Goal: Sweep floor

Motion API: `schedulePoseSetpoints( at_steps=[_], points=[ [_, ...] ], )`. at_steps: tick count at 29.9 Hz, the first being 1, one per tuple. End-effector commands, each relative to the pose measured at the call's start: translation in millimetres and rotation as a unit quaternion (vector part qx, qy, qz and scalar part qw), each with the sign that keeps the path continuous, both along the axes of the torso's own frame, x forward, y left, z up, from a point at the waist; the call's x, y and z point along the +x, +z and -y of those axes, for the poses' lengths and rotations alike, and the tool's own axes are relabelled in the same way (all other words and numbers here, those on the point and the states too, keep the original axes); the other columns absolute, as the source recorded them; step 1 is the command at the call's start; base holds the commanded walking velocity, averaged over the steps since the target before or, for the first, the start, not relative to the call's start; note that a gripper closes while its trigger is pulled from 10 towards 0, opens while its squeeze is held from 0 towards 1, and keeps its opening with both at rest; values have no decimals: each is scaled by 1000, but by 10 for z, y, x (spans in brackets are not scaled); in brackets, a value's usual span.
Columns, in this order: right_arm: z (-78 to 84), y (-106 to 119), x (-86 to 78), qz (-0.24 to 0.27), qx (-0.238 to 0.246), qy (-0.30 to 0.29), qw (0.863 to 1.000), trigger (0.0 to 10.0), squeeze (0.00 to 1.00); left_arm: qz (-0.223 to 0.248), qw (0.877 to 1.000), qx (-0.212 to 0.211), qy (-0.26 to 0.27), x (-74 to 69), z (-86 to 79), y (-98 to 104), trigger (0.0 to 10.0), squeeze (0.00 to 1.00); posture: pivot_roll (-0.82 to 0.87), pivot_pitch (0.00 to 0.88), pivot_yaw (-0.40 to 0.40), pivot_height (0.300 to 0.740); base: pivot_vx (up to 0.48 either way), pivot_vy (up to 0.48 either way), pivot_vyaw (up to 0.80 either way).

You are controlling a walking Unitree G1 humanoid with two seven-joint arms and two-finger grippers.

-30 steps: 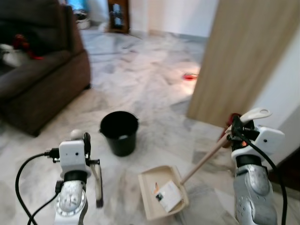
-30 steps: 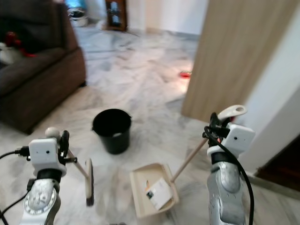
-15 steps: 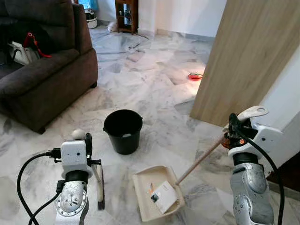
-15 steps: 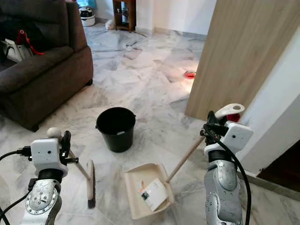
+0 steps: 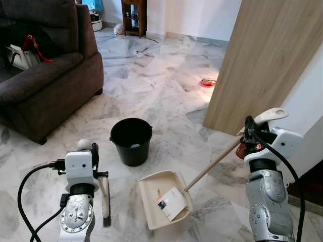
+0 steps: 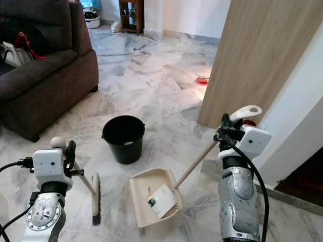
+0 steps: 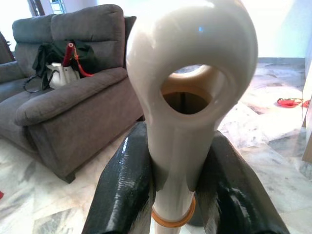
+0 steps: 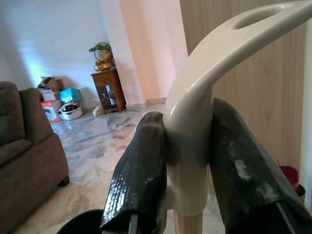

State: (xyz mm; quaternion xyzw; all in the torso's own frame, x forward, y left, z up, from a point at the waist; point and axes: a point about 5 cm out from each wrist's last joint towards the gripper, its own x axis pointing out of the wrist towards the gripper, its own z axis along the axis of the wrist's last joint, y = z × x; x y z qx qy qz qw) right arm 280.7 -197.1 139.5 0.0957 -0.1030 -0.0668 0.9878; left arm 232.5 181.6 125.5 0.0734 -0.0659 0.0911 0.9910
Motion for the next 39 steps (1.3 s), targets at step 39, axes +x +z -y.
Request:
schedulePoseSetpoints(
  at_steps=[39],
  points=[
    [-49, 151, 39, 33, 7, 13, 999, 10000, 0, 25, 1000, 17, -7, 22, 8, 104, 10000, 0, 127, 0, -30, 740, 175, 0, 274]
  ],
)
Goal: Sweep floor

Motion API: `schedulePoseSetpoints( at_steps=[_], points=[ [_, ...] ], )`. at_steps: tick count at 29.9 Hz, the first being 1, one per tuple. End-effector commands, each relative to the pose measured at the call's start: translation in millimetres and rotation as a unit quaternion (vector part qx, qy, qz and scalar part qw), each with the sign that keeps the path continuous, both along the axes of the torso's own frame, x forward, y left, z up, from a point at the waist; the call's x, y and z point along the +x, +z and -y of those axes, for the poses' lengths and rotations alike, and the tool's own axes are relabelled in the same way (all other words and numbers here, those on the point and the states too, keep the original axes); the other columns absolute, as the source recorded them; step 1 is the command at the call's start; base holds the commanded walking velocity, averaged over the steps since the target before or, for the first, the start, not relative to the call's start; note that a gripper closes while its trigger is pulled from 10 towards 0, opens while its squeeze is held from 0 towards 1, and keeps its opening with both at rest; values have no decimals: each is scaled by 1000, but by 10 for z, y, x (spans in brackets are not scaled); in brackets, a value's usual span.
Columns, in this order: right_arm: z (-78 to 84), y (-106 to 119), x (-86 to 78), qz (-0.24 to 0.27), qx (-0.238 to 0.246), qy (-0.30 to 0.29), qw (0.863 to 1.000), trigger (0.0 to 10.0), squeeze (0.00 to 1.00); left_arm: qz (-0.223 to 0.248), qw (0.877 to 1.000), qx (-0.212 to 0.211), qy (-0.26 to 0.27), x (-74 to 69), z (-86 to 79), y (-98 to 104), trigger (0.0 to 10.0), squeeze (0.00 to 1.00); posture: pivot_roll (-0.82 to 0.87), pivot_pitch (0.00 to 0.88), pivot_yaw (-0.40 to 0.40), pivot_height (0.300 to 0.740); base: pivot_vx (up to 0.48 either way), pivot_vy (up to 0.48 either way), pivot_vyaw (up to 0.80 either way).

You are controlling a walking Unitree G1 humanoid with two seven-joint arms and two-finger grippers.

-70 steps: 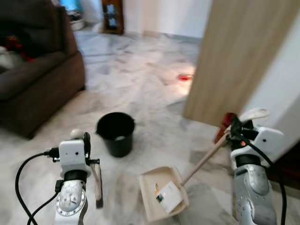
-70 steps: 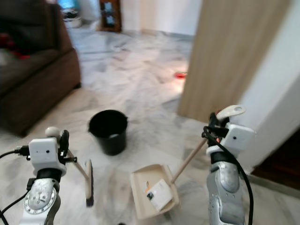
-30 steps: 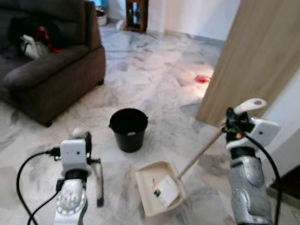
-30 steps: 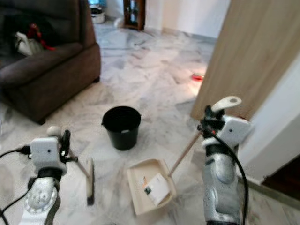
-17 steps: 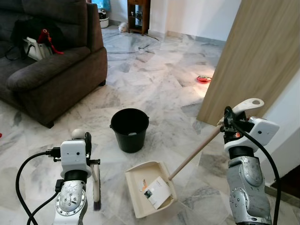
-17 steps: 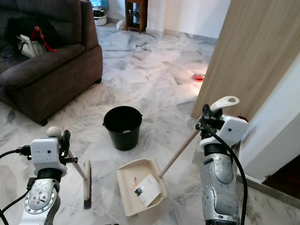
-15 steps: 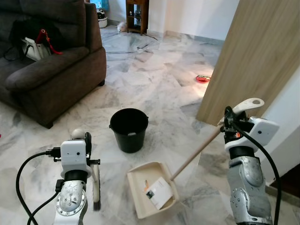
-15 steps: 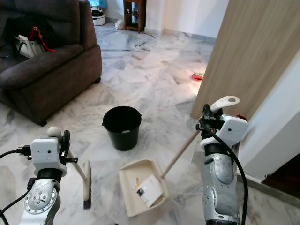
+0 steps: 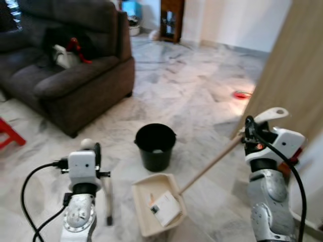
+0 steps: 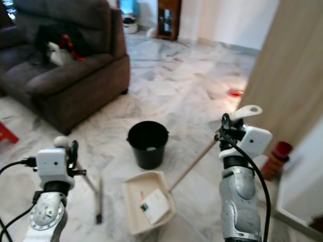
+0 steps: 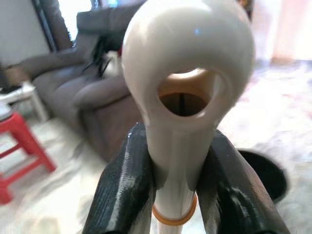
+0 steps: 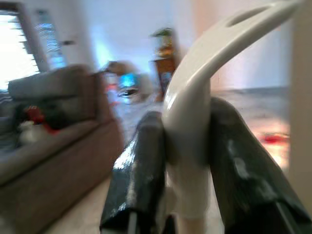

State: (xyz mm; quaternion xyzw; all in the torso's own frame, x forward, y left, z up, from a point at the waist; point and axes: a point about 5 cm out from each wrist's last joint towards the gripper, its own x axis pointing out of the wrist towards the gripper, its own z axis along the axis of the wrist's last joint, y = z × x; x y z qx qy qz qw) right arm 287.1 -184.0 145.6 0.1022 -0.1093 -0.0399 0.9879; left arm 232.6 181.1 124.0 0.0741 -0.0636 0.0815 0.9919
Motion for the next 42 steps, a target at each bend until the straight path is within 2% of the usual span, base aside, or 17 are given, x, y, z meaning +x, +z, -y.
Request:
schedulePoseSetpoints(
  at_steps=[1, 11, 16, 24, 34, 42],
  points=[
    [82, 92, -25, 24, 2, -14, 1000, 10000, 0, 28, 999, 15, 1, 22, 3, 119, 10000, 0, 127, 0, -30, 740, 315, 0, 0],
    [78, 155, -7, 37, 14, -15, 999, 10000, 0, 29, 999, 13, -3, 27, 20, 119, 10000, 0, 127, 0, -31, 740, 315, 0, 0],
    [67, 361, 15, 87, 64, -21, 994, 10000, 0, 29, 999, 14, -3, 30, 22, 118, 10000, 0, 128, 0, -31, 740, 314, 0, 0],
    [142, 558, 31, 129, 142, -40, 981, 10000, 0, 30, 999, 12, -5, 32, 34, 125, 10000, 0, 130, 0, -31, 740, 316, 0, 0],
    [160, 702, 30, 153, 158, -37, 975, 10000, 0, 32, 999, 12, -7, 35, 40, 127, 10000, 0, 131, 0, -30, 740, 314, 0, 0],
    [120, 727, 38, 154, 159, -28, 975, 10000, 0, 33, 999, 12, -7, 36, 39, 131, 10000, 0, 131, 0, -31, 740, 316, 0, 0]
  ],
)
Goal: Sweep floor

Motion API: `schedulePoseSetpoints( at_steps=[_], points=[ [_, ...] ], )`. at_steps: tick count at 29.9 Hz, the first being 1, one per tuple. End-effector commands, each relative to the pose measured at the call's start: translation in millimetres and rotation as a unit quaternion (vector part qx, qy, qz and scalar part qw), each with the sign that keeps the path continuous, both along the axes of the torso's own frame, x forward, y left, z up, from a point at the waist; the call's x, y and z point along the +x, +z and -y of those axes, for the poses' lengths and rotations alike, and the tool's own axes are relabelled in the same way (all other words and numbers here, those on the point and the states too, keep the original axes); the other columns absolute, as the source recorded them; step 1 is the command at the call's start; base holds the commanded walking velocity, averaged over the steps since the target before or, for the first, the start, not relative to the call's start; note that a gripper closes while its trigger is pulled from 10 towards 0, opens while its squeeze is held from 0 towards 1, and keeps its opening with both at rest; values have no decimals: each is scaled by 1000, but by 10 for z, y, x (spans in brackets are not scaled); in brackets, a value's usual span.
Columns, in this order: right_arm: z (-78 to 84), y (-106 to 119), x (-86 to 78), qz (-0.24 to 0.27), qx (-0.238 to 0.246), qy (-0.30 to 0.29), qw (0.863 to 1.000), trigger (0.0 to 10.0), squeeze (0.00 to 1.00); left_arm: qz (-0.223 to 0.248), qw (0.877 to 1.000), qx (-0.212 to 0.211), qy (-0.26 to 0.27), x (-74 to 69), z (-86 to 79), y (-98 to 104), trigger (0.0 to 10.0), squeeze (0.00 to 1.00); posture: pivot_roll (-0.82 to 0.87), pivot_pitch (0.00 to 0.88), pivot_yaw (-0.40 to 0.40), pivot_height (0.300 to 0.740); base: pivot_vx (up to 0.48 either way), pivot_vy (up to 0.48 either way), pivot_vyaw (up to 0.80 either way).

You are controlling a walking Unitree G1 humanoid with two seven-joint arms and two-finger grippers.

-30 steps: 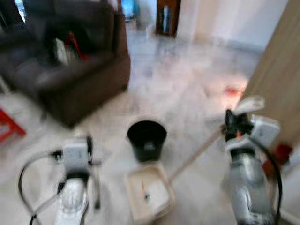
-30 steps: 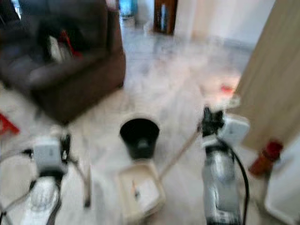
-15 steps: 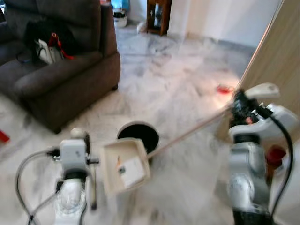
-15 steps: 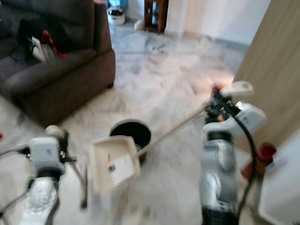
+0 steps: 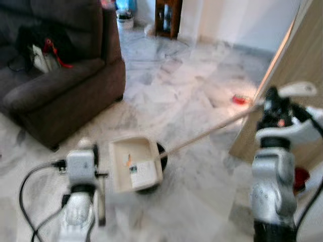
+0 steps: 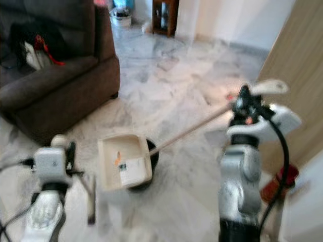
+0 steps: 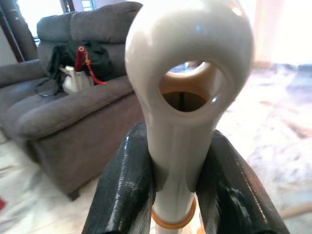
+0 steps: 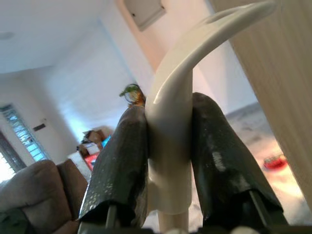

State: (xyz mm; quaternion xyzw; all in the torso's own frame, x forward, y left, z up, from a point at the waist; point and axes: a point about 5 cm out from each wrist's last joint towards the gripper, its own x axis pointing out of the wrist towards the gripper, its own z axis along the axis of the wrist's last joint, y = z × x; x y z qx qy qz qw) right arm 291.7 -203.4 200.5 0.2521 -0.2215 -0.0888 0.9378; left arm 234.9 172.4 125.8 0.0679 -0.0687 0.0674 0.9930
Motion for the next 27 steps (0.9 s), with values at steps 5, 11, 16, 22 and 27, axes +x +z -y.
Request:
schedulePoseSetpoints(
  at_steps=[5, 11, 16, 22, 27],
  points=[
    [-88, 160, -6, 31, -9, 19, 999, 10000, 0, 29, 999, 16, 7, 12, -45, 115, 10000, 0, 131, 0, -30, 740, 315, 0, 460],
    [-101, 137, -1, 27, -4, 26, 999, 10000, 0, 28, 999, 15, 7, 9, -40, 110, 10000, 0, 132, 0, -32, 740, 314, 0, 232],
    [-104, 137, 0, 26, -7, 28, 999, 10000, 0, 28, 999, 15, 7, 12, -41, 103, 10000, 0, 132, 0, -32, 740, 316, 0, 0],
    [-111, 128, 10, 22, -9, 32, 999, 10000, 0, 29, 999, 14, 7, 15, -37, 105, 10000, 0, 133, 0, -34, 740, 316, 0, 0],
    [-121, 124, 16, 20, -9, 36, 999, 10000, 0, 30, 999, 14, 7, 15, -38, 106, 10000, 0, 133, 0, -33, 740, 316, 0, 0]
  ],
)
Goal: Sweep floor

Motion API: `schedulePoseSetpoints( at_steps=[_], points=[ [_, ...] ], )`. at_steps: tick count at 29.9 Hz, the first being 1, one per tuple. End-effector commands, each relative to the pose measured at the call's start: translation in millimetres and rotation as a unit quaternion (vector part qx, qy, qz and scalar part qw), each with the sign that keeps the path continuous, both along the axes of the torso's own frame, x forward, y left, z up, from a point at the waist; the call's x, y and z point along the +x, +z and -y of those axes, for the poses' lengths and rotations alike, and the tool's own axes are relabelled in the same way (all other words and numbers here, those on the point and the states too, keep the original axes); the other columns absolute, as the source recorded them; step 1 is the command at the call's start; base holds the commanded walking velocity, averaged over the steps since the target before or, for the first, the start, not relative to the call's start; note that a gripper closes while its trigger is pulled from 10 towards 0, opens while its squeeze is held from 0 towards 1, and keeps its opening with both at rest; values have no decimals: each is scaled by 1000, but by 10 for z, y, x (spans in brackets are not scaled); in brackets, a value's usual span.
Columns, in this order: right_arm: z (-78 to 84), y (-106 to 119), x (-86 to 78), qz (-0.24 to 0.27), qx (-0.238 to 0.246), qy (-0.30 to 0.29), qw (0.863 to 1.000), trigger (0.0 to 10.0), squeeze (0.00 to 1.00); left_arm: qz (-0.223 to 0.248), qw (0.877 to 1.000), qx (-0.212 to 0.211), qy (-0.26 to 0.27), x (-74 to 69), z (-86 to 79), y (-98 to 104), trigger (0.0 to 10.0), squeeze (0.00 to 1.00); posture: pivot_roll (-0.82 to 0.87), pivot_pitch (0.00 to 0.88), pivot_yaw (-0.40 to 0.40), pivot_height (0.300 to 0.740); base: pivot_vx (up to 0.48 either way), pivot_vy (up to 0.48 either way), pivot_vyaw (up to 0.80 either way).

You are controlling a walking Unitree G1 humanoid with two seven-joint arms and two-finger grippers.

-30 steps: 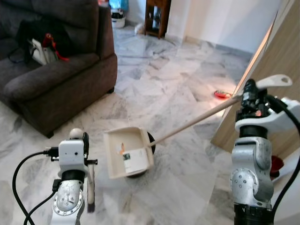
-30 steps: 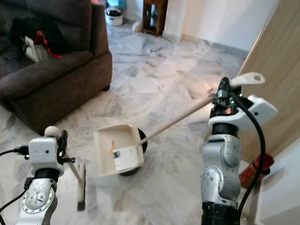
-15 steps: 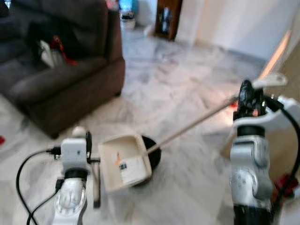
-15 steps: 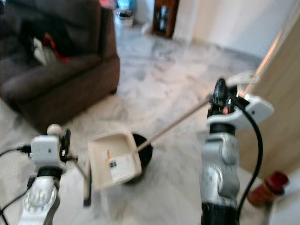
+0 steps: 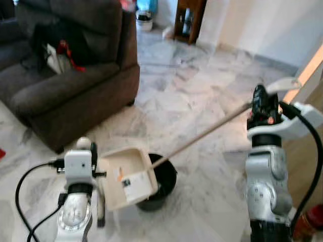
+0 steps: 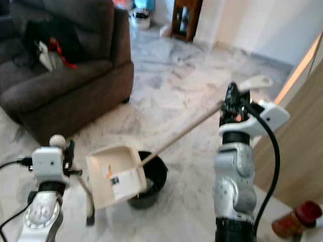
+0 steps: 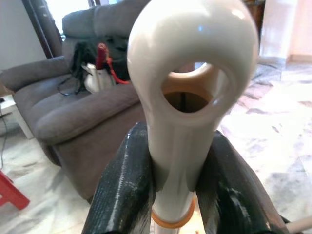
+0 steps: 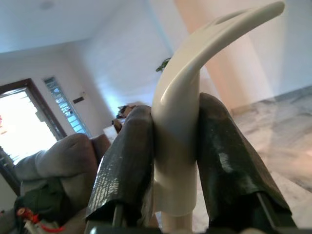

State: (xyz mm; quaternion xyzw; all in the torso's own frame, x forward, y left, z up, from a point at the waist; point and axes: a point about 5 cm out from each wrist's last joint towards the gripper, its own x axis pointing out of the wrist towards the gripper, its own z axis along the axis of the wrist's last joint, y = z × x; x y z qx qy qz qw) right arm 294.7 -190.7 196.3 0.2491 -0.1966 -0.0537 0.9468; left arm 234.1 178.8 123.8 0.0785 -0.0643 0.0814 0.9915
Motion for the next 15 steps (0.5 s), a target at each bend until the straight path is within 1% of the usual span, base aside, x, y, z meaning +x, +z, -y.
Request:
schedulePoseSetpoints(
  at_steps=[1, 12, 15],
  points=[
    [5, 166, -14, 37, 4, -2, 999, 10000, 0, 34, 999, 5, -9, 23, 26, 126, 10000, 0, 134, 0, -34, 740, 315, 0, 0],
    [-13, 159, -11, 34, -2, 3, 999, 10000, 0, 36, 999, 5, -9, 22, 30, 132, 10000, 0, 135, 0, -33, 740, 315, 0, 0],
    [-24, 158, -5, 32, -6, 6, 999, 10000, 0, 36, 999, 4, -10, 25, 30, 130, 10000, 0, 135, 0, -33, 740, 315, 0, 623]
  ],
)
